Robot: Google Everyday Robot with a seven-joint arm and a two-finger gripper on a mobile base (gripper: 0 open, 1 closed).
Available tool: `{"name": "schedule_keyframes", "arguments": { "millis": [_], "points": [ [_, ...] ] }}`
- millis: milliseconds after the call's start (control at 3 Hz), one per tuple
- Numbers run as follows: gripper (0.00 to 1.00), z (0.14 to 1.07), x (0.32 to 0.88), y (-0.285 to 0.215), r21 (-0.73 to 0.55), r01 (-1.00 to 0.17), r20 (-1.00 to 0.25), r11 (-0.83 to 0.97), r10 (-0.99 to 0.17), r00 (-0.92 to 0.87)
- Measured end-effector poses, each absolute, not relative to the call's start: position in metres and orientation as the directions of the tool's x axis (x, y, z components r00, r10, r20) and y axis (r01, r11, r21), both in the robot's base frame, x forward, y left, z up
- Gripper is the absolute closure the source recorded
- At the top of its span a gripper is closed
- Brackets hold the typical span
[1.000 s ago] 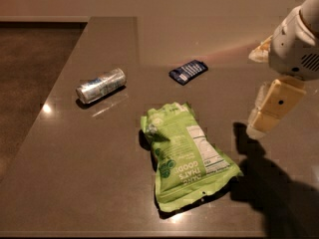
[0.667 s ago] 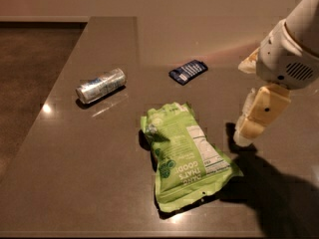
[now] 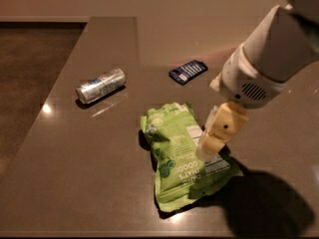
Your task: Pick green rice chip bag
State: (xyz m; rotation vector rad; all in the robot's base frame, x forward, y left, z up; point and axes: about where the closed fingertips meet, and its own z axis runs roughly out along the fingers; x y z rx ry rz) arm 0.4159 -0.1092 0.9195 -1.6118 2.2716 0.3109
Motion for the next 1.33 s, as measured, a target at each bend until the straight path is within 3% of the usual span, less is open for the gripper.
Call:
{"name": "schedule_keyframes", "arguments": {
  "millis": [1000,1333],
  "points": [
    [0.0,0.871,0.408,-0.072,0.087,-0.869,-0.299,0.487,-0.819,-0.489],
    [0.18,0.858,0.401,-0.064,0.113,-0.859,-0.274,0.498,-0.816,-0.509]
  ]
}}
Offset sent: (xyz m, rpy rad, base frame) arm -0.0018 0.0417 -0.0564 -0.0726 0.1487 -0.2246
